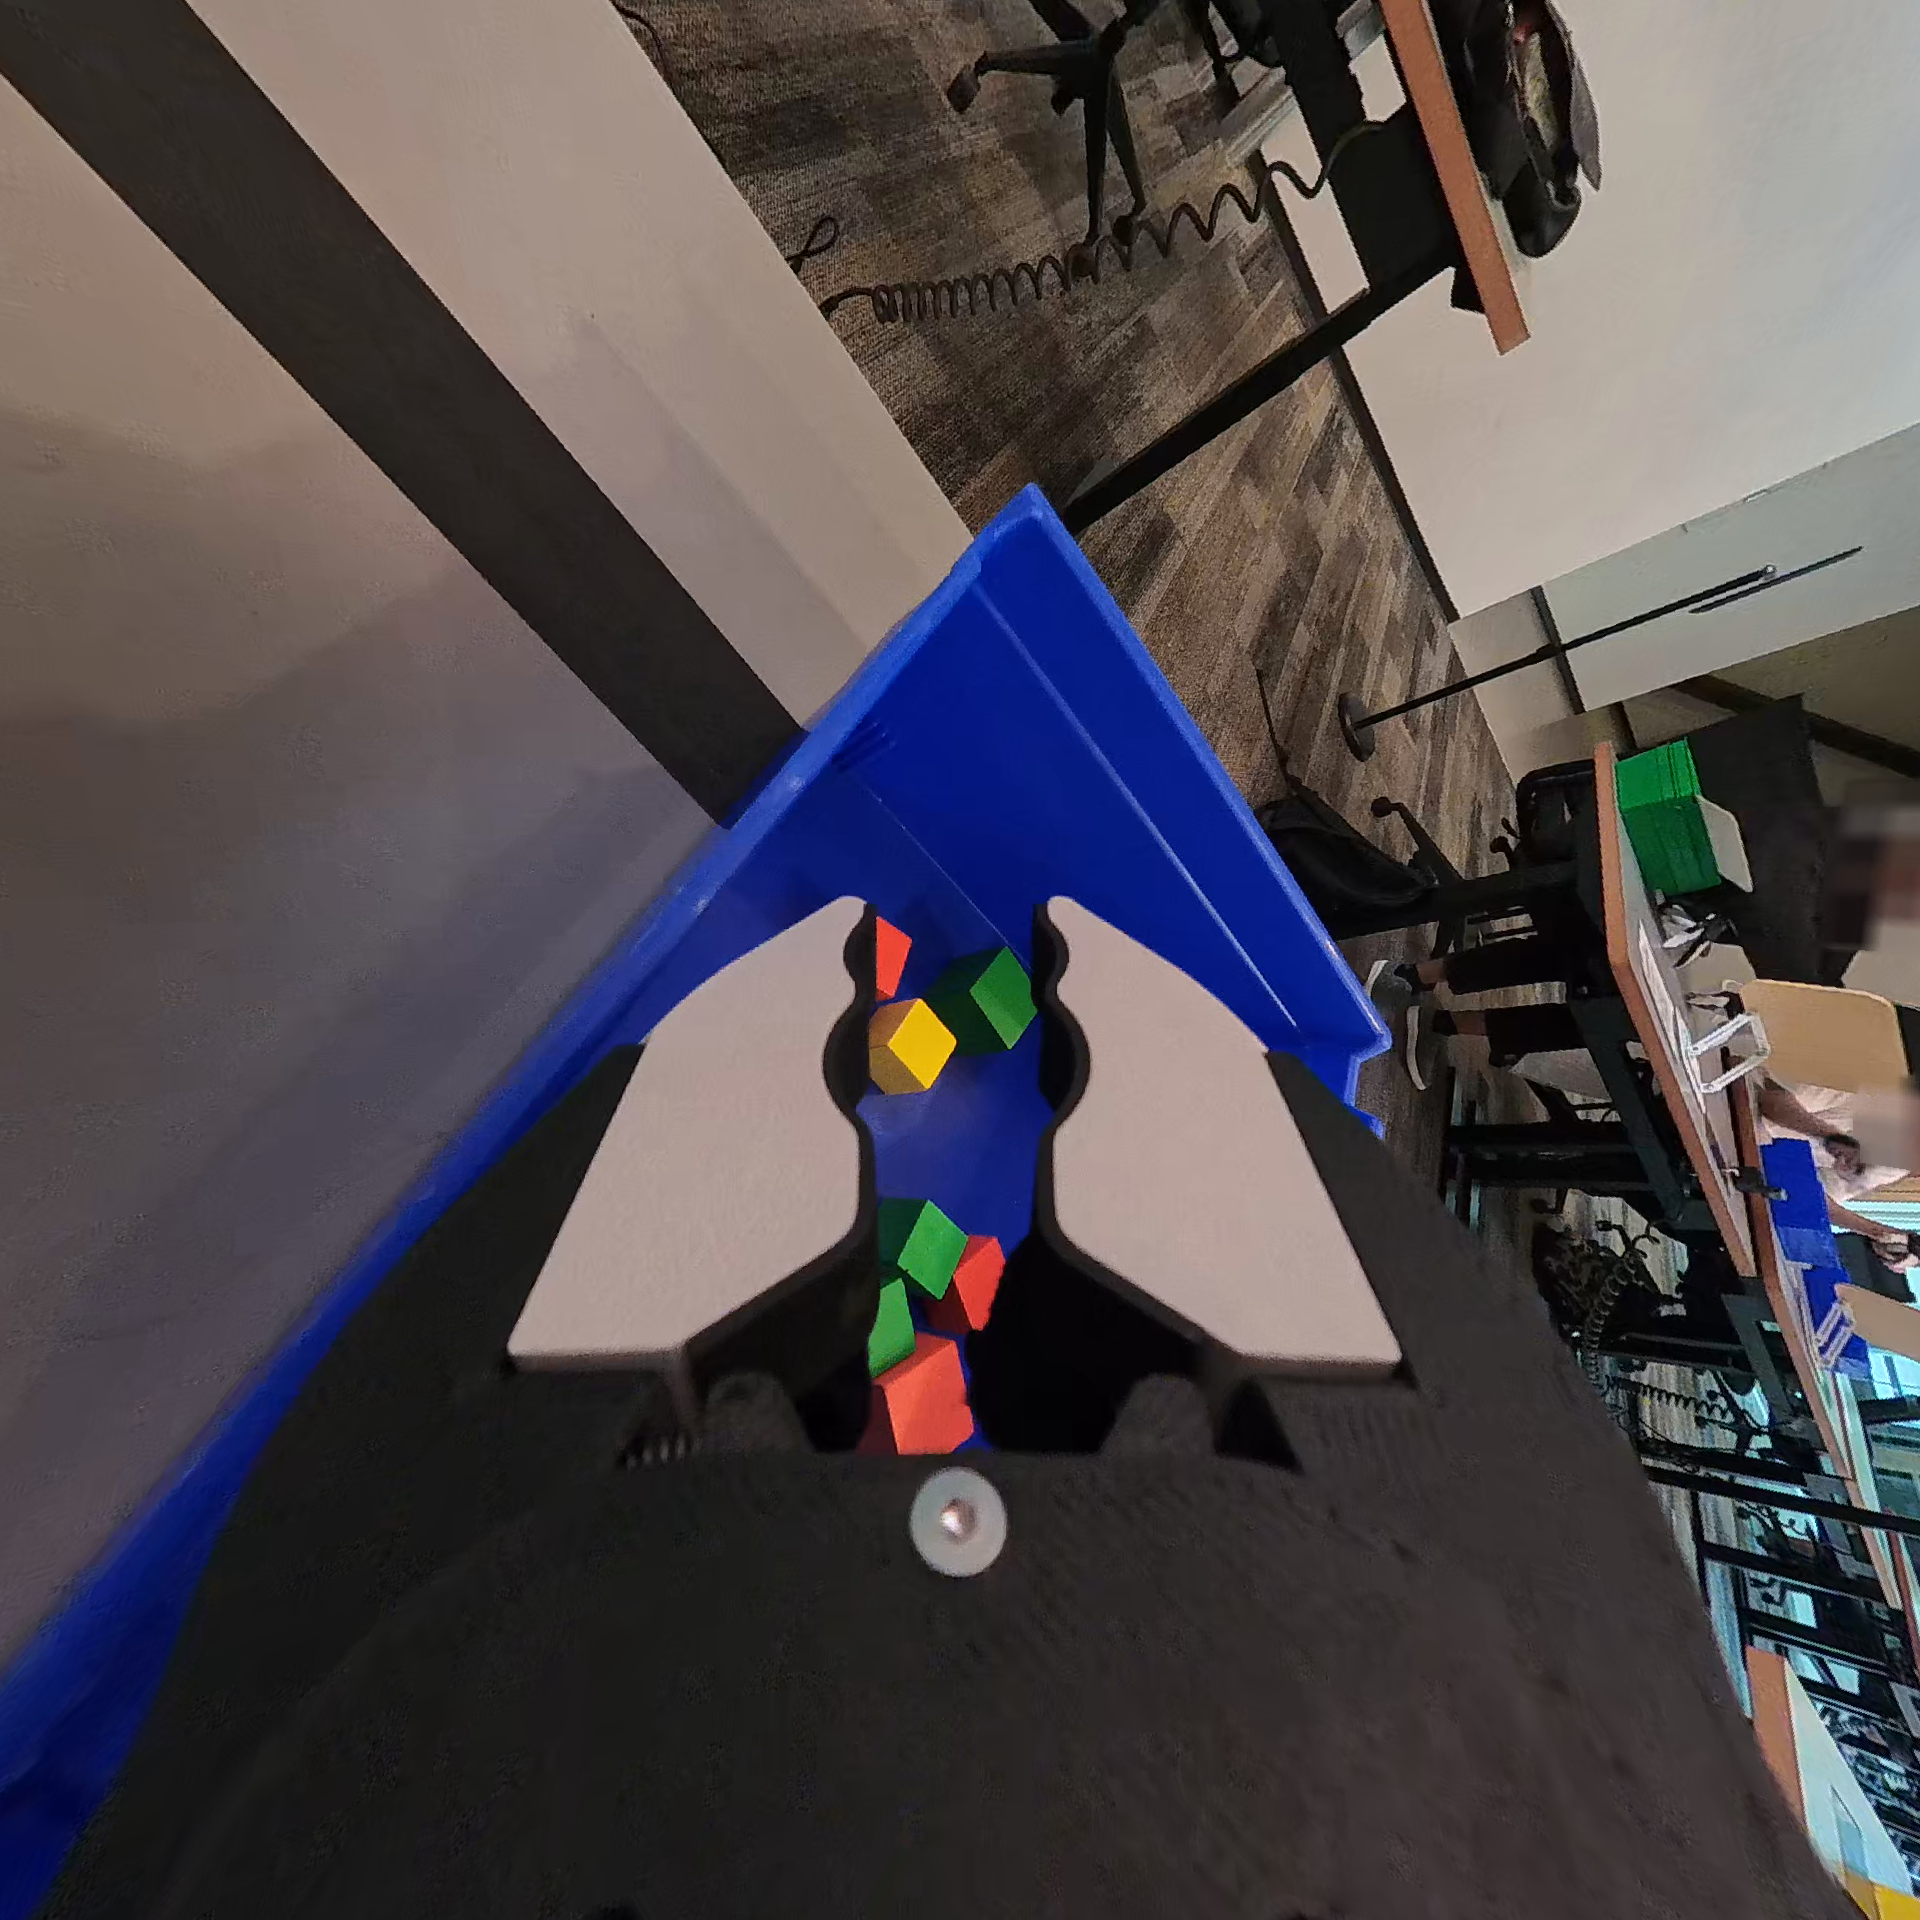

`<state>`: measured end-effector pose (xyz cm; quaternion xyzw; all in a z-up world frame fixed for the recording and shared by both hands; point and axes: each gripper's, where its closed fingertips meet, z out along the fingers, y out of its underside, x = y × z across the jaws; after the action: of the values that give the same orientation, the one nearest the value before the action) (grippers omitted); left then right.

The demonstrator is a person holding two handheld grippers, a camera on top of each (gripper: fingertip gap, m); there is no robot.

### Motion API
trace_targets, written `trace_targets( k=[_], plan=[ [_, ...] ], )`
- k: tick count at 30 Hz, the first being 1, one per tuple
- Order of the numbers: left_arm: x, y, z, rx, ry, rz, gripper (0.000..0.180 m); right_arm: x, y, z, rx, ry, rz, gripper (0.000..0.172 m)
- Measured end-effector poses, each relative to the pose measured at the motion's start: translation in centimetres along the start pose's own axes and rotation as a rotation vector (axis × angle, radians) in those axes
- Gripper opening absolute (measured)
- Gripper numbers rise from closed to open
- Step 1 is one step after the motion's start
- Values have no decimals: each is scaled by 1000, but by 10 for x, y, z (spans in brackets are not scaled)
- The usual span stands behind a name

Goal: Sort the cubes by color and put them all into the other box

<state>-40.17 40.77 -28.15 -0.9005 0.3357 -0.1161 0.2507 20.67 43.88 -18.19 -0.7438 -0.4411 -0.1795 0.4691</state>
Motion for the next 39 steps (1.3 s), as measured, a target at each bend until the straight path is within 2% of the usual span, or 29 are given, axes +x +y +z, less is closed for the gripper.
trace_targets(
  k=[4,7,13,18,24,28,33,39],
  plan=[
    [-2,-7,-10,23,-38,-22,29,1,-3,-3,12,5,-1,28],
    [-2,-11,-30,77,-63,-60,28,5,-8,-7,28,22,-5,28],
    [19,-33,-107,306,-81,-141,29,26,-42,-38,157,107,-16,28],
    [83,-74,-182,549,3,-107,28,32,-95,-86,357,171,-53,28],
    [192,-138,-218,732,175,50,28,1,-163,-153,647,150,-133,28],
    [271,-177,-223,836,381,128,28,-32,-200,-190,814,114,-169,29],
    [358,-204,-194,885,668,127,28,-81,-232,-218,973,91,-230,36],
    [399,-213,-168,888,915,39,28,-113,-244,-227,1041,123,-296,45]
  ],
)
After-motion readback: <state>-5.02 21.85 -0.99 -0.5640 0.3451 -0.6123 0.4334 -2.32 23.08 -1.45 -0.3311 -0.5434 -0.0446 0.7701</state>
